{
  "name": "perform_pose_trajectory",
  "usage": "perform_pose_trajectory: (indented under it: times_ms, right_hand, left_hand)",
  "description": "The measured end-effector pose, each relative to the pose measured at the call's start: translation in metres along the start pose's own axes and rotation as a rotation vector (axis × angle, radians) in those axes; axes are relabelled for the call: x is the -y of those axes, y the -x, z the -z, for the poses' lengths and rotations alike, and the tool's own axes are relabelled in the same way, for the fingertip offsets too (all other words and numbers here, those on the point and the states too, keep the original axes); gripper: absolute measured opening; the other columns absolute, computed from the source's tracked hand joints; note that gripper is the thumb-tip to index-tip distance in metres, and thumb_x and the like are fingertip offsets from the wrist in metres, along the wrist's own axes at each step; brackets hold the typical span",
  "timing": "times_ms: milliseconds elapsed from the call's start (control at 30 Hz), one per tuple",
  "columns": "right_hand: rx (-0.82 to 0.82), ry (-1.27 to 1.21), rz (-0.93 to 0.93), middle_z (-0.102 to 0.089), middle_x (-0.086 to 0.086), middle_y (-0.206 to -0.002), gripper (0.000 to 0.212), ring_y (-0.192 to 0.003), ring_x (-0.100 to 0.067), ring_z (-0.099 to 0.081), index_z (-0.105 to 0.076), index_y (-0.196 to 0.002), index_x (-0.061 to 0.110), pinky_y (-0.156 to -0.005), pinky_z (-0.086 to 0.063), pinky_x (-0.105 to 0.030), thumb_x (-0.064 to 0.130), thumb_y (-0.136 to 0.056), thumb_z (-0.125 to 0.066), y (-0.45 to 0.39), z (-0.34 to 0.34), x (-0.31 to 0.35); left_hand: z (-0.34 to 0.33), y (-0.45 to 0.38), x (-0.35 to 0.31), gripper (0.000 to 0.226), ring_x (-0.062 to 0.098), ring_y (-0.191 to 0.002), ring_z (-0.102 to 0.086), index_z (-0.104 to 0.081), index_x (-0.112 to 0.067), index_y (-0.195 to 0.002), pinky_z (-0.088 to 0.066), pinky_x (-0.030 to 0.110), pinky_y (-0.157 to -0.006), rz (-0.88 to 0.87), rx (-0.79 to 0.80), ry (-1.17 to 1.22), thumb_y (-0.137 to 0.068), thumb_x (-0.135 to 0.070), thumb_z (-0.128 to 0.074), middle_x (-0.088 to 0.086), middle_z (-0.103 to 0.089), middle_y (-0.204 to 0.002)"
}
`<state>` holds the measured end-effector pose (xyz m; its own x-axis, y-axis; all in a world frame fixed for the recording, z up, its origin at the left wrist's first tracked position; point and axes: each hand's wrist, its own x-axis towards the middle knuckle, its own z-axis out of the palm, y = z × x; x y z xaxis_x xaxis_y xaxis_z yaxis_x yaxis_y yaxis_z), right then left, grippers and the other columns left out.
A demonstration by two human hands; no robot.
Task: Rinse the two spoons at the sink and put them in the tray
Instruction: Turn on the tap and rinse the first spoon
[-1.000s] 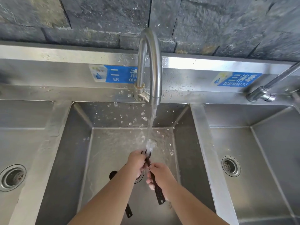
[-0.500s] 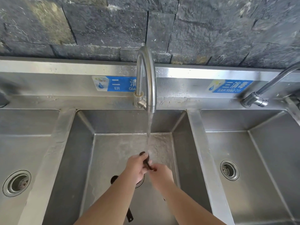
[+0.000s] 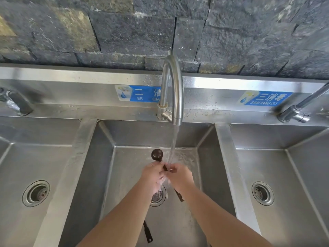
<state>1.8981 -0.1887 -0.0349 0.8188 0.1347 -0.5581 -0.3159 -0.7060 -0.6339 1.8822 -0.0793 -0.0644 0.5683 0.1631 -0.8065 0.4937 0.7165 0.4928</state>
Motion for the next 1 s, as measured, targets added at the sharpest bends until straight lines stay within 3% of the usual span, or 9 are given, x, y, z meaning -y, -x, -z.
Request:
perform_pose_trajectory:
  times_ms: [100,200,300,433,533,667,800,867,1000]
  right_hand:
    - [0.201,-0.341,-0.141,-0.062,-0.012,-0.061,0.008,-0.049,-0.017,-0.054,-0.064,-0.083,0.008,-0.046,-0.038,-0.022,0.002,-0.079,-0.06,0.004,0.002,-0.002]
    - [0.317,-0.615,-0.228,-0.054,-0.011,-0.058,0.019,-0.042,-0.014,-0.046,-0.055,-0.084,0.002,-0.038,-0.033,-0.018,-0.016,-0.087,-0.047,0.007,0.005,-0.002]
    - [0.299,-0.711,-0.204,-0.058,-0.015,-0.061,0.021,-0.043,-0.017,-0.049,-0.058,-0.087,-0.003,-0.038,-0.034,-0.02,-0.016,-0.085,-0.041,0.007,0.006,0.012]
    - [0.32,-0.883,-0.236,-0.058,-0.018,-0.068,0.034,-0.045,-0.019,-0.051,-0.056,-0.108,-0.013,-0.038,-0.038,-0.024,-0.016,-0.082,-0.035,0.001,0.006,0.035]
    - [0.354,-1.004,-0.282,-0.063,-0.018,-0.071,0.034,-0.049,-0.02,-0.055,-0.056,-0.115,-0.013,-0.038,-0.043,-0.025,-0.011,-0.088,-0.036,-0.004,0.007,0.045]
    - [0.397,-1.088,-0.316,-0.065,-0.014,-0.066,0.029,-0.049,-0.019,-0.056,-0.061,-0.098,0.0,-0.041,-0.045,-0.023,-0.006,-0.091,-0.033,0.004,0.007,0.046]
    - [0.376,-1.178,-0.341,-0.065,-0.011,-0.069,0.03,-0.049,-0.016,-0.059,-0.063,-0.111,0.001,-0.038,-0.047,-0.02,0.001,-0.096,-0.037,0.026,0.011,0.018]
    - [0.373,-1.197,-0.364,-0.064,-0.01,-0.07,0.031,-0.047,-0.014,-0.055,-0.062,-0.116,0.001,-0.033,-0.04,-0.018,0.003,-0.097,-0.037,0.04,0.015,-0.002]
    - [0.265,-1.082,-0.39,-0.061,-0.006,-0.062,0.028,-0.044,-0.012,-0.046,-0.068,-0.103,0.002,-0.036,-0.031,-0.018,-0.001,-0.093,-0.043,0.071,0.02,-0.034]
  left_hand:
    - [-0.001,0.001,-0.017,0.007,0.021,-0.065,-0.066,-0.059,-0.005,-0.092,-0.055,0.035,-0.057,-0.072,-0.012,0.076,-0.095,-0.005,-0.053,0.01,-0.067,-0.078]
    - [0.001,0.004,-0.025,0.008,0.025,-0.084,-0.068,-0.059,-0.003,-0.099,-0.055,0.036,-0.069,-0.109,0.02,0.112,-0.095,-0.002,-0.052,0.012,-0.067,-0.089]
    - [0.002,0.009,-0.028,0.01,0.024,-0.082,-0.069,-0.063,-0.002,-0.097,-0.055,0.033,-0.066,-0.139,0.011,0.068,-0.093,0.0,-0.055,0.012,-0.069,-0.088]
    - [0.002,0.018,-0.04,0.009,0.022,-0.056,-0.062,-0.067,-0.003,-0.091,-0.046,0.028,-0.043,-0.197,0.014,-0.094,-0.092,-0.008,-0.059,0.015,-0.07,-0.077]
    - [0.0,0.026,-0.049,0.009,0.017,-0.052,-0.057,-0.067,-0.003,-0.091,-0.042,0.024,-0.038,-0.199,0.046,-0.108,-0.091,-0.006,-0.059,0.015,-0.071,-0.074]
    - [0.0,0.033,-0.045,0.011,0.011,-0.042,-0.047,-0.068,-0.004,-0.09,-0.04,0.023,-0.038,-0.212,0.033,-0.153,-0.092,-0.005,-0.057,0.015,-0.067,-0.074]
    - [-0.001,0.044,-0.022,0.009,0.01,-0.039,-0.048,-0.065,-0.002,-0.09,-0.042,0.022,-0.036,-0.16,0.089,-0.181,-0.091,-0.002,-0.057,0.009,-0.062,-0.065]
    - [0.0,0.05,-0.008,0.009,0.013,-0.042,-0.052,-0.065,-0.002,-0.09,-0.045,0.026,-0.04,-0.128,0.141,-0.217,-0.092,-0.004,-0.056,0.009,-0.064,-0.066]
    - [0.0,0.057,0.013,0.02,0.02,-0.056,-0.06,-0.062,-0.008,-0.079,-0.047,0.031,-0.054,-0.077,0.206,-0.181,-0.096,-0.008,-0.051,0.009,-0.065,-0.069]
